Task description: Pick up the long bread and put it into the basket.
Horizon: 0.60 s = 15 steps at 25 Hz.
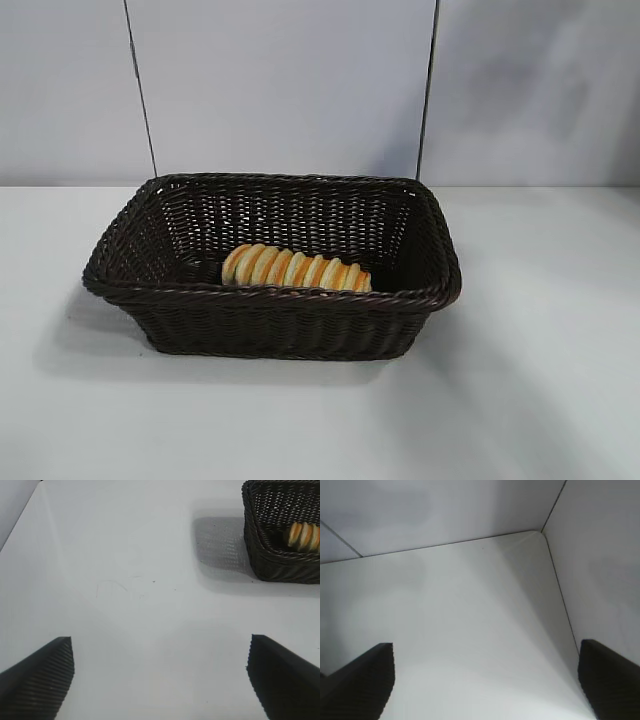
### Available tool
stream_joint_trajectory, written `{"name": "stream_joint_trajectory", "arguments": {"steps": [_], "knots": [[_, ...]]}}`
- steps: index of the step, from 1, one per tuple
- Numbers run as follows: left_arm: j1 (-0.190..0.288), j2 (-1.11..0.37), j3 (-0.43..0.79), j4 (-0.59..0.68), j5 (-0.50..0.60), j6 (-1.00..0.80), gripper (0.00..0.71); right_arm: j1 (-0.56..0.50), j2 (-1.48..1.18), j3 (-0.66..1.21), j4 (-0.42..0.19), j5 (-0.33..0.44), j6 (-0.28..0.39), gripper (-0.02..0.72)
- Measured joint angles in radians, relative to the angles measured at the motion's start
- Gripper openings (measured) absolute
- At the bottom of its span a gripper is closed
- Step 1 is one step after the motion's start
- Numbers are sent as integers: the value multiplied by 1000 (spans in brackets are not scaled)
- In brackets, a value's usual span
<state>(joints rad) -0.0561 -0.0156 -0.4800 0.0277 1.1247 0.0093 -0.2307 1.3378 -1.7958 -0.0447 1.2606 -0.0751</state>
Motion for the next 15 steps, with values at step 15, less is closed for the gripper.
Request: {"name": "stream_joint_trajectory", "arguments": {"steps": [15], "knots": [[0, 0, 0, 0, 0, 0, 678, 26, -862, 621, 12, -176, 0, 694]]}}
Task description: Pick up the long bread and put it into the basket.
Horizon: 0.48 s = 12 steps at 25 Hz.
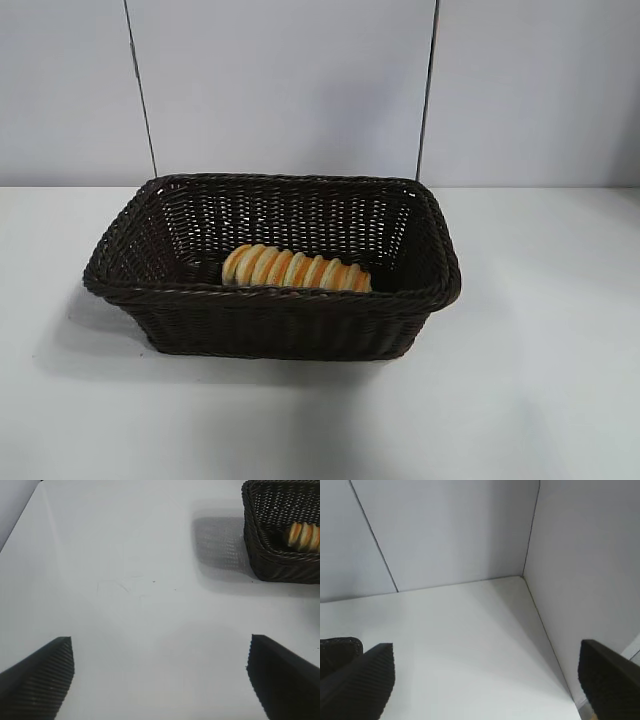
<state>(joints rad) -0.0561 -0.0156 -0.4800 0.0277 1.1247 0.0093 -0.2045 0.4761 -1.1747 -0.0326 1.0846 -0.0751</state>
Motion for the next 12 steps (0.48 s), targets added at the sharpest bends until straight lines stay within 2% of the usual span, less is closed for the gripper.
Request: {"name": "stream_joint_trajectory", "arguments": {"steps": [6, 12], "knots": [[0, 0, 0, 0, 0, 0, 678, 92, -245, 274, 4, -10, 0, 694], [0, 0, 0, 0, 0, 0, 678, 114, -472, 499, 12, -9, 0, 694]]}}
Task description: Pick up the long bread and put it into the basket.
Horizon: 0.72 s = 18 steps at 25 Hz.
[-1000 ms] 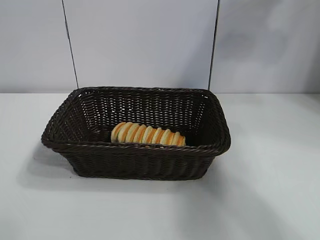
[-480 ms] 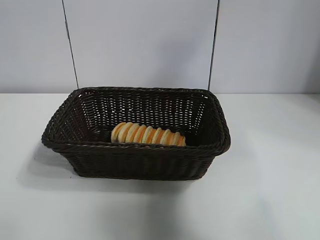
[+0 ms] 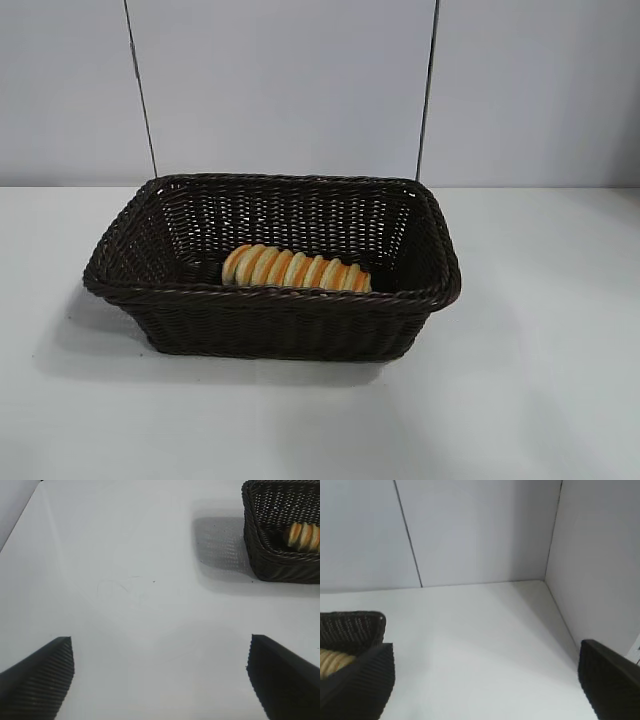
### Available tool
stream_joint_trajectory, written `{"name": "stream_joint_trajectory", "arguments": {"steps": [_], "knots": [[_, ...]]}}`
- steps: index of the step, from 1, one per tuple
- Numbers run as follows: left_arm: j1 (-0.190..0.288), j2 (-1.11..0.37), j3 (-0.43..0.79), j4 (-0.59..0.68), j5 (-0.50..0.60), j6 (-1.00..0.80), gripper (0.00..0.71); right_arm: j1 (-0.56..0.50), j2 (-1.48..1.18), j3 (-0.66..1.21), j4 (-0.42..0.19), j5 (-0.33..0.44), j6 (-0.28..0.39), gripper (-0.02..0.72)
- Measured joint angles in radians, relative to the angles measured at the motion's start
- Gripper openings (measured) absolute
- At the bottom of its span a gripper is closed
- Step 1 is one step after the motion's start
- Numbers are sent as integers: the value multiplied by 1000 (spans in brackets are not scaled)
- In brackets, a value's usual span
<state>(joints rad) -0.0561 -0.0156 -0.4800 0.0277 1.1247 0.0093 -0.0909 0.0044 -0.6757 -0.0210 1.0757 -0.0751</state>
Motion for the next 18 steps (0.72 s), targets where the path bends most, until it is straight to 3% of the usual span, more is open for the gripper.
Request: {"name": "stream_joint_trajectory", "arguments": {"steps": [8, 18], "knots": [[0, 0, 0, 0, 0, 0, 678, 0, 16, 173, 37, 68, -1, 694], [0, 0, 0, 0, 0, 0, 678, 0, 37, 207, 42, 11, -1, 694]]}}
